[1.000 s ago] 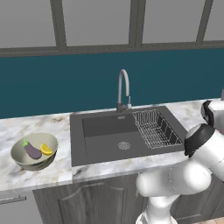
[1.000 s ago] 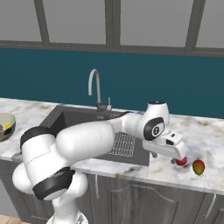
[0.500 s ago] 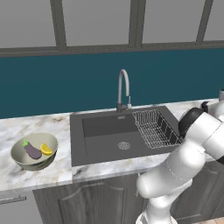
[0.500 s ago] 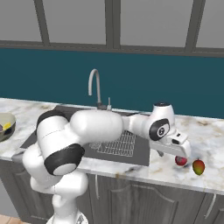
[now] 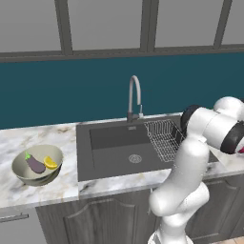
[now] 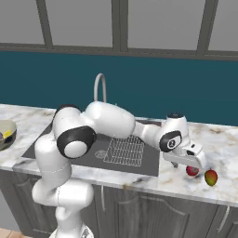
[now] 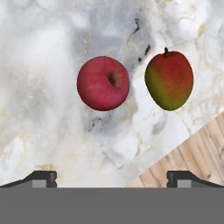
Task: There is a mixed pile of frozen fruits and vegetables on the counter. Locate all the frozen vegetables and place the items in a bowl on the counter. Take all the frozen fruits and defrost them in a running sink.
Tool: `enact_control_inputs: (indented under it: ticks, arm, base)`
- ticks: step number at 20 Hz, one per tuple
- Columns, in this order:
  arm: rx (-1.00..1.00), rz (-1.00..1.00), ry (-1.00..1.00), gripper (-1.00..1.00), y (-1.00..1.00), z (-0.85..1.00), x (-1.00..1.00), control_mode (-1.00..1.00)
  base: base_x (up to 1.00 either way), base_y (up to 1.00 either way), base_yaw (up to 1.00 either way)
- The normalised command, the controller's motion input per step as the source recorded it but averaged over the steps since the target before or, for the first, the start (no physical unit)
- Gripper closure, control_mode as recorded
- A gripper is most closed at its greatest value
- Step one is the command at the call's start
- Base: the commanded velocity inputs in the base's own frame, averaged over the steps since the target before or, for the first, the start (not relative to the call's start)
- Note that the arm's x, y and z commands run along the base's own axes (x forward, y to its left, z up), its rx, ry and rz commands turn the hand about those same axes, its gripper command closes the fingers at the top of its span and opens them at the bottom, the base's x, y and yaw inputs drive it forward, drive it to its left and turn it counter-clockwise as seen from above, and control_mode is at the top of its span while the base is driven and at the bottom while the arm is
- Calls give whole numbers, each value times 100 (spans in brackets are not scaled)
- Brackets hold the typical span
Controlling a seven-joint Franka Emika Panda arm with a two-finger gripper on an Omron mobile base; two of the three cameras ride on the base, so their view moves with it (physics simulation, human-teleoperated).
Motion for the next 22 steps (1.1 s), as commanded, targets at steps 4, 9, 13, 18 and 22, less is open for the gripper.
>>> enact_control_inputs:
  ticks: [4, 9, 13, 18, 22]
  arm:
    - [0, 2, 0, -100, -23, -22, 33, -100]
    - [0, 4, 0, -100, -21, -16, 37, -100]
    - [0, 6, 0, -100, -21, -14, 27, -100]
    - [0, 8, 0, -100, -9, -34, 17, -100]
    - [0, 9, 0, -100, 0, -43, 3, -100]
  base:
    - [0, 0, 0]
    - [0, 0, 0]
    - [0, 0, 0]
    - [0, 0, 0]
    - [0, 0, 0]
